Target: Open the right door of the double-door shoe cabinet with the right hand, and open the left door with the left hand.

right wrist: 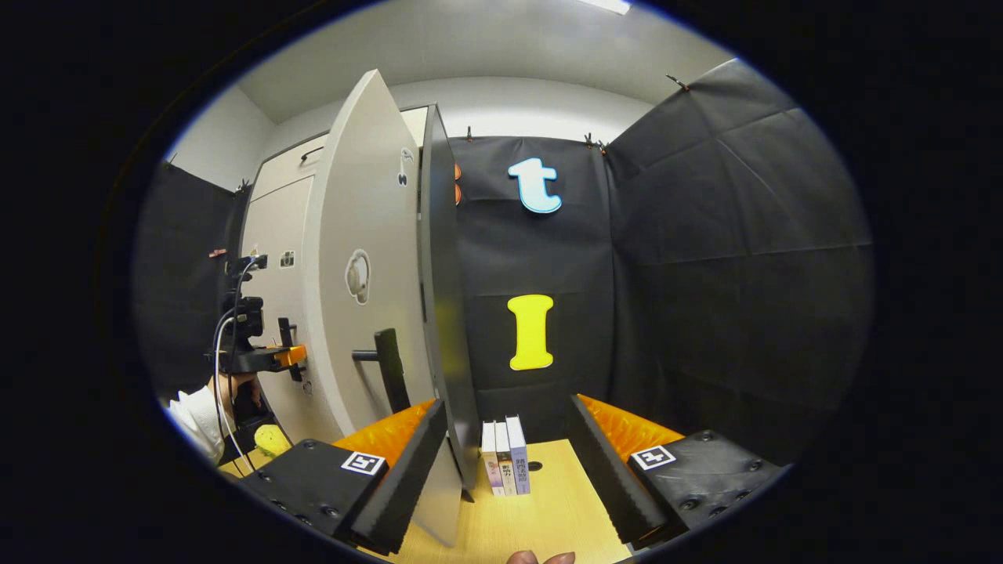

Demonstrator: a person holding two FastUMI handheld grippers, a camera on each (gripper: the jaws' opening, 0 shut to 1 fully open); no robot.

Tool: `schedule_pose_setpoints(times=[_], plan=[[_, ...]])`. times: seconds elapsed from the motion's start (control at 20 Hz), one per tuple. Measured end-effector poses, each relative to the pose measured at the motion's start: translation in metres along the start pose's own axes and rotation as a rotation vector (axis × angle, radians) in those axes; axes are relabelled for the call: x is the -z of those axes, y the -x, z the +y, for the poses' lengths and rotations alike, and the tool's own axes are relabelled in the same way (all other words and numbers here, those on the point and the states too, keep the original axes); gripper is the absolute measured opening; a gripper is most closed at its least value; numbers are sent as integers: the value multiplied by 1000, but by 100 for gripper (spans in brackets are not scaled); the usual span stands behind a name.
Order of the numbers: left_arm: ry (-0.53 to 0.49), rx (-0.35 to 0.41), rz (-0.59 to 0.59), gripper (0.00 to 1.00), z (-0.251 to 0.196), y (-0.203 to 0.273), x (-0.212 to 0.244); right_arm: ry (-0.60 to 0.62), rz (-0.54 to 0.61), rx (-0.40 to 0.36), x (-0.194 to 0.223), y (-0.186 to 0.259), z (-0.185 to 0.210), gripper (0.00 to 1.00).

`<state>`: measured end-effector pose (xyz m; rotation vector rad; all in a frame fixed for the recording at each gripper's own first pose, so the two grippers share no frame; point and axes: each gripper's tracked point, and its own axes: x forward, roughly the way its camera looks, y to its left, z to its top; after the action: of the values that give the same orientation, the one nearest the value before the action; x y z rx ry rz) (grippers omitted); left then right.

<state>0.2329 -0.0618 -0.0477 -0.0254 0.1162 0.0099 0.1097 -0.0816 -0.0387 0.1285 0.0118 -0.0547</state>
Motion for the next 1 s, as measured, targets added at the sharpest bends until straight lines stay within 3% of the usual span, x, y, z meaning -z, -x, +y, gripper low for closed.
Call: schedule_pose_setpoints(times=[0.25,0.6,1.0], plan=[[-22,24,-18,24,3,7,1,-1,-13,10,-6,19,23,98],[6,107,-26,23,13,12,2,3,-50,8,-16,43,79,98],[16,164,-27,22,19,12,1,-14,-18,-22,-3,58,142,98]])
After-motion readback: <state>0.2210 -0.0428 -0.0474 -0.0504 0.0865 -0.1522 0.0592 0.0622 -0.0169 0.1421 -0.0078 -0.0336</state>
